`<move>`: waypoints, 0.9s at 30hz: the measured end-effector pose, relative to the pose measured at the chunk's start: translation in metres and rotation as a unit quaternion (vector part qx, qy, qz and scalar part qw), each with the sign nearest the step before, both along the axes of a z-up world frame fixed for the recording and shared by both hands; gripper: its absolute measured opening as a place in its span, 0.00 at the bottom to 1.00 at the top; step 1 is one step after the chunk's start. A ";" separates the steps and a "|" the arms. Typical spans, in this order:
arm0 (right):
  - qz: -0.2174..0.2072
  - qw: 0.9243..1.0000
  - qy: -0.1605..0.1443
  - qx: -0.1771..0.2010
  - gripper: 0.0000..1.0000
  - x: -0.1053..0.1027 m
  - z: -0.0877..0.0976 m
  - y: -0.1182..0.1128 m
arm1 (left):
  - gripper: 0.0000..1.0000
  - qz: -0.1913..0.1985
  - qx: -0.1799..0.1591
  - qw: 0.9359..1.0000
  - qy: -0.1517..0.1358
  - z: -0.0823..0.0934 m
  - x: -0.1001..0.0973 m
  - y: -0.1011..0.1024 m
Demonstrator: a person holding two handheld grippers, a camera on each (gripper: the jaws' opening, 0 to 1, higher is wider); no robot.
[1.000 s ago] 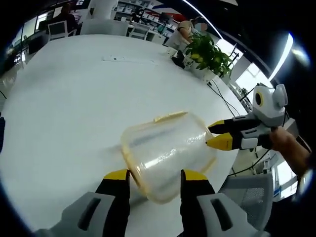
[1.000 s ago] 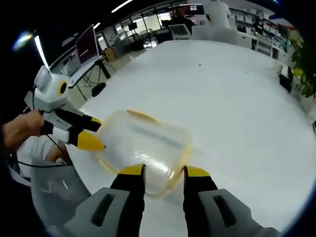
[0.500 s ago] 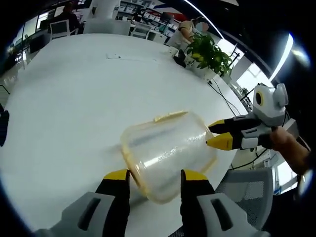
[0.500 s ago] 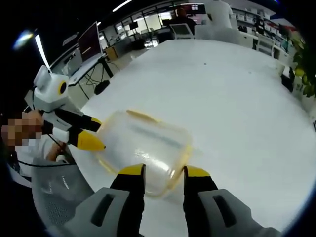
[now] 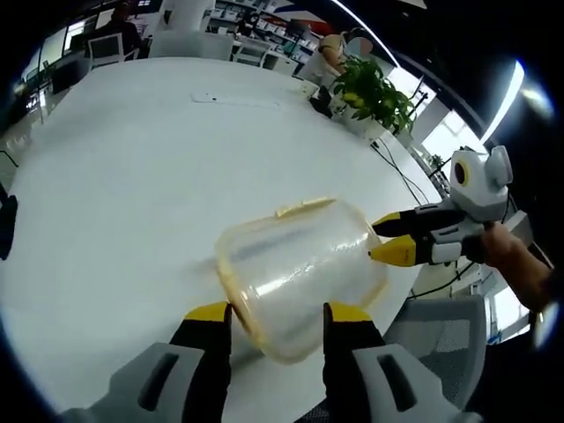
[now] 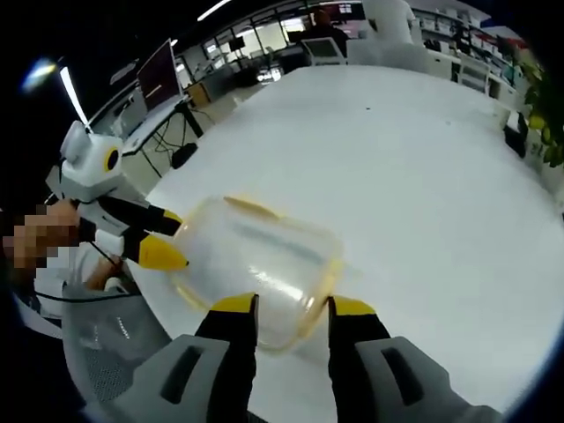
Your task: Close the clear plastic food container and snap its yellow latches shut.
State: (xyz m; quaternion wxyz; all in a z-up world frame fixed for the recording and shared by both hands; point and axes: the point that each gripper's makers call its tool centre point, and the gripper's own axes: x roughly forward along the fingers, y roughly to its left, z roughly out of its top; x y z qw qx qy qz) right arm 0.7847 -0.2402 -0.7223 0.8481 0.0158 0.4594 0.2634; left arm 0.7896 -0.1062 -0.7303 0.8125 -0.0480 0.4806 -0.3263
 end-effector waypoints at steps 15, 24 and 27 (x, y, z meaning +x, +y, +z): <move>0.069 0.997 -0.037 -0.022 0.27 0.009 0.009 -0.005 | 0.35 -0.046 0.011 0.998 -0.036 0.011 0.000 0.003; 0.101 0.993 -0.063 -0.026 0.26 0.015 0.020 -0.005 | 0.35 -0.083 0.035 0.993 -0.072 0.023 0.006 0.003; 0.120 0.990 -0.072 -0.026 0.26 0.017 0.022 -0.002 | 0.35 -0.098 0.042 0.991 -0.085 0.027 0.007 0.000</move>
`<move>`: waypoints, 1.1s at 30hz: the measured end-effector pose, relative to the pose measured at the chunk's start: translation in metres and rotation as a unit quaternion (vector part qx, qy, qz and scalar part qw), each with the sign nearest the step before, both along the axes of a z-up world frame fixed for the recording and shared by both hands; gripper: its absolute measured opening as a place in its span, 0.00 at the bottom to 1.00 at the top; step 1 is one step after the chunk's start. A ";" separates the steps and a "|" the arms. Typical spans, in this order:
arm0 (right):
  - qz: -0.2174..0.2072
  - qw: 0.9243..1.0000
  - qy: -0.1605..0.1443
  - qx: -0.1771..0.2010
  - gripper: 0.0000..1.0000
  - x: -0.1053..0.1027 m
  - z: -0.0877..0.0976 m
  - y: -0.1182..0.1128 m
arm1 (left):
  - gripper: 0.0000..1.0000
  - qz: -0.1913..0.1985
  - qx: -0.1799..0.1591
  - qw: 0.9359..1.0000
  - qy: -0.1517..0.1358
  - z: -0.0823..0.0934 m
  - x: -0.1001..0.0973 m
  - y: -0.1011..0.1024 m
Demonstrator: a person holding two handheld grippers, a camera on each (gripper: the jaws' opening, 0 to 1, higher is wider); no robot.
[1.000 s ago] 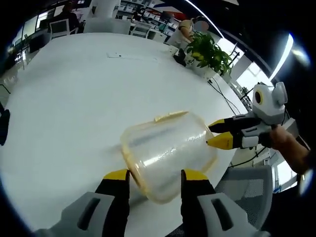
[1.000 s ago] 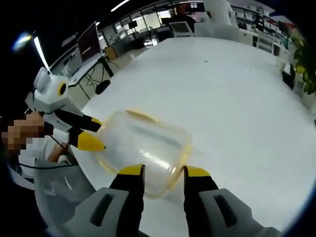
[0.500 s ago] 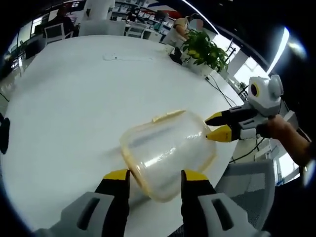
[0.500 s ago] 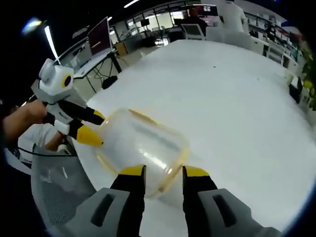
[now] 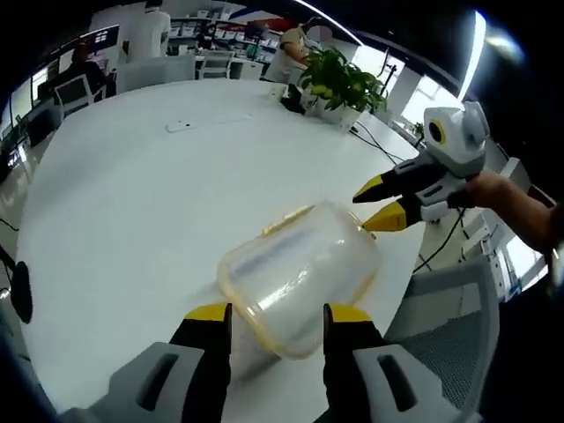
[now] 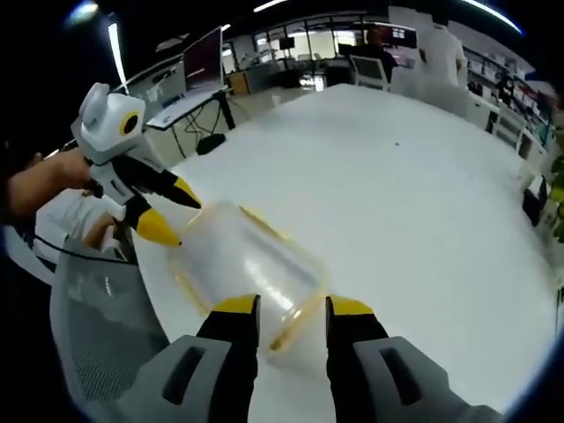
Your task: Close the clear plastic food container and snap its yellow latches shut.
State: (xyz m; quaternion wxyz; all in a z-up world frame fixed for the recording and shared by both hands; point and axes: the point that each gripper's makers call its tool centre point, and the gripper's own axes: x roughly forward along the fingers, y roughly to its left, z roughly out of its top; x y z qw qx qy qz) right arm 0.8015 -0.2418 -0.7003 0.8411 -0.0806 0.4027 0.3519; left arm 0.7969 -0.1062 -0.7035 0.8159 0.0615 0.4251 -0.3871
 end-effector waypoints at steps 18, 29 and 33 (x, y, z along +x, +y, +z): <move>0.088 0.996 -0.011 0.013 0.17 0.013 0.008 0.034 | 0.24 -0.118 0.015 0.992 -0.040 0.003 -0.005 -0.038; 0.163 0.986 -0.022 0.001 0.17 0.016 -0.001 0.055 | 0.23 -0.183 0.032 0.981 -0.054 -0.003 -0.010 -0.058; 0.211 0.977 -0.033 -0.011 0.19 0.015 -0.004 0.061 | 0.23 -0.216 0.040 0.973 -0.066 -0.003 -0.017 -0.064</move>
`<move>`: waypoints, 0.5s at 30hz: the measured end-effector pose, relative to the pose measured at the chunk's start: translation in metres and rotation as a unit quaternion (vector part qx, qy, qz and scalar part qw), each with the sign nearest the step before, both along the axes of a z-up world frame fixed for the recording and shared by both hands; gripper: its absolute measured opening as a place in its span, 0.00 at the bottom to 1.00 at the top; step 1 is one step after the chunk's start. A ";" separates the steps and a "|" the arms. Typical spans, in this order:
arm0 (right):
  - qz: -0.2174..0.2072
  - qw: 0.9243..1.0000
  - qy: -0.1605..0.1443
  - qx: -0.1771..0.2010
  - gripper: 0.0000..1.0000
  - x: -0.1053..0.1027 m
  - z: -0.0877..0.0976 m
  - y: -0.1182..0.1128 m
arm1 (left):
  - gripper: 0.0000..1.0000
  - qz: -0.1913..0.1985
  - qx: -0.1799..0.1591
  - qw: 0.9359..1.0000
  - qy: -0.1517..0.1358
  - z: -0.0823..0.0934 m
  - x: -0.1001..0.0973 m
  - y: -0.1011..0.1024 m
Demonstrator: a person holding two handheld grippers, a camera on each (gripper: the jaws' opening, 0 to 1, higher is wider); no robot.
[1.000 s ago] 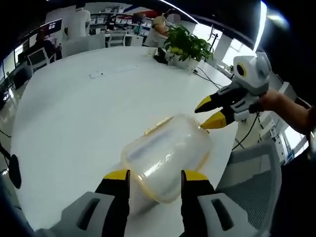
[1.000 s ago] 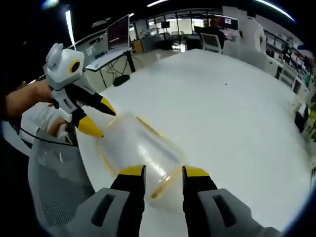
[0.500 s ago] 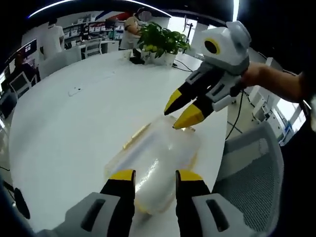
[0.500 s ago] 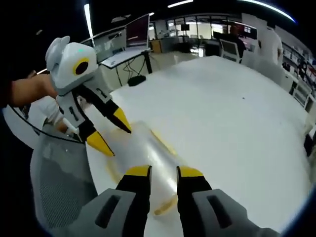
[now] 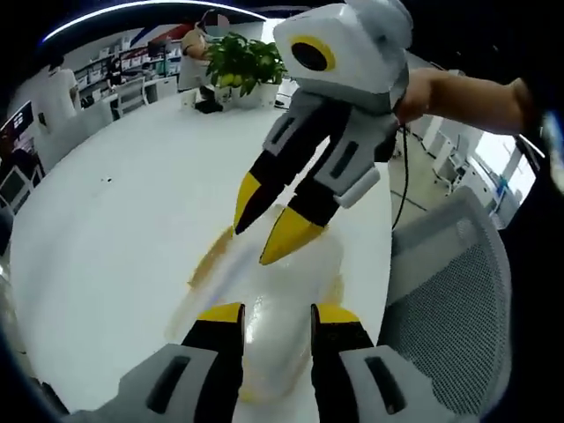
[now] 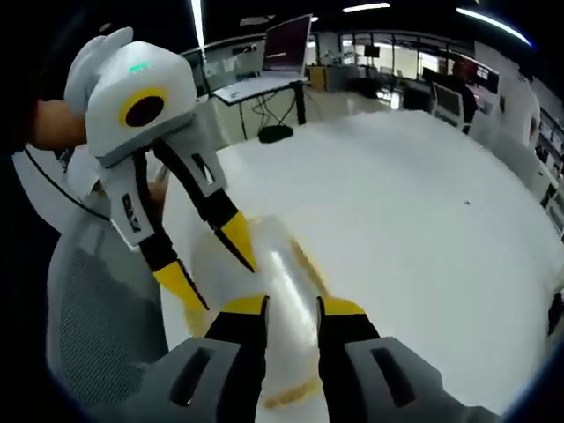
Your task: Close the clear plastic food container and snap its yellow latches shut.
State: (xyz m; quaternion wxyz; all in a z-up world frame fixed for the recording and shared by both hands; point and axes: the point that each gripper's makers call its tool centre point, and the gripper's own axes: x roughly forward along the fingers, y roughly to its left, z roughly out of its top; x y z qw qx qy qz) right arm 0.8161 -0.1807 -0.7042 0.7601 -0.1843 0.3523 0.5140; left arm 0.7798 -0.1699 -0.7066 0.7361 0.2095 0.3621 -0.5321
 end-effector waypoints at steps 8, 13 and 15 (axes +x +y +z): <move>0.041 0.999 -0.002 -0.016 0.25 0.005 -0.005 0.005 | 0.24 -0.047 0.010 0.998 -0.035 -0.002 -0.012 -0.004; 0.053 0.998 0.019 -0.013 0.28 0.013 -0.004 0.009 | 0.25 -0.061 0.016 0.996 -0.055 -0.006 -0.016 -0.005; 0.060 0.998 0.031 -0.018 0.30 0.015 -0.006 0.009 | 0.26 -0.070 0.022 0.995 -0.067 -0.008 -0.018 -0.005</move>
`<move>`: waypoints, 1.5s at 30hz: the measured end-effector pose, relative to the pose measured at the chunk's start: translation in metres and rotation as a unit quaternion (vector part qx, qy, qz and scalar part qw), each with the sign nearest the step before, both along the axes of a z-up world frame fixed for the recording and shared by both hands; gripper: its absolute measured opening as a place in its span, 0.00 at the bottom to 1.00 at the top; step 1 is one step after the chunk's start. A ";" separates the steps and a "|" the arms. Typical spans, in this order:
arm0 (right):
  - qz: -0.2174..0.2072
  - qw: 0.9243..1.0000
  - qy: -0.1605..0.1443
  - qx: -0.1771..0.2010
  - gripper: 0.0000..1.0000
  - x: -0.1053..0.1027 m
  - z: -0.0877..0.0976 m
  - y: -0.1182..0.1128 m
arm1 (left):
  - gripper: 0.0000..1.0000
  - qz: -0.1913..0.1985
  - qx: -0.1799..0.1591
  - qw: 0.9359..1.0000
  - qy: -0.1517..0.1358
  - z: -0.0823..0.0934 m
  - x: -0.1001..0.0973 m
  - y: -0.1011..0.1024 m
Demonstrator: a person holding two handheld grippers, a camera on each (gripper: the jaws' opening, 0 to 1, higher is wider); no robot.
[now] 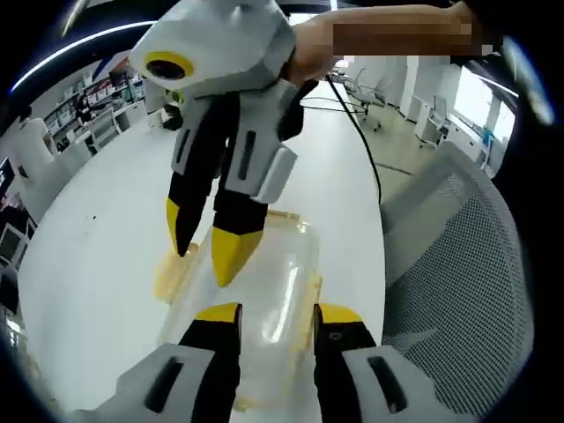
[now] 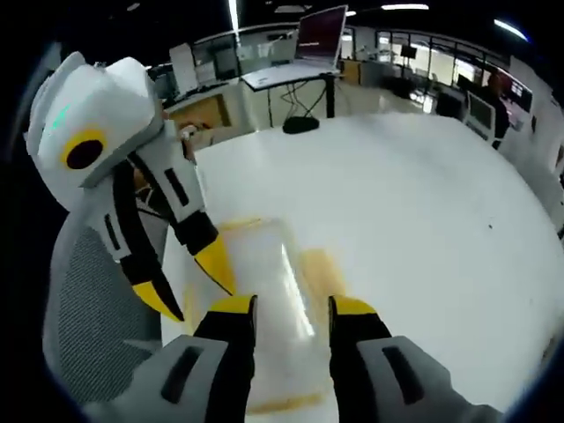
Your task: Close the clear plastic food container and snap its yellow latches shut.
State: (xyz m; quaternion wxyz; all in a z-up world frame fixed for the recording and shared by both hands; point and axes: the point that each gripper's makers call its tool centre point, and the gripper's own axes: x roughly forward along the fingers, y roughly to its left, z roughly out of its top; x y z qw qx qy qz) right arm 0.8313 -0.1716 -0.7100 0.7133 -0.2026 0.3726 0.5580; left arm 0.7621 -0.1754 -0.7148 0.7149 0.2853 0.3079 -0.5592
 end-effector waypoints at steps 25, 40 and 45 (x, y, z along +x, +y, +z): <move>0.071 0.992 0.092 -0.051 0.37 -0.007 -0.016 0.004 | 0.32 -0.070 0.018 0.990 -0.120 -0.005 -0.001 -0.001; 0.130 0.974 0.144 -0.115 0.29 -0.010 -0.025 0.010 | 0.26 -0.087 0.045 0.986 -0.137 -0.006 0.002 0.001; 0.133 0.973 0.145 -0.124 0.30 -0.011 -0.022 0.008 | 0.26 -0.087 0.038 0.986 -0.138 -0.009 -0.002 -0.005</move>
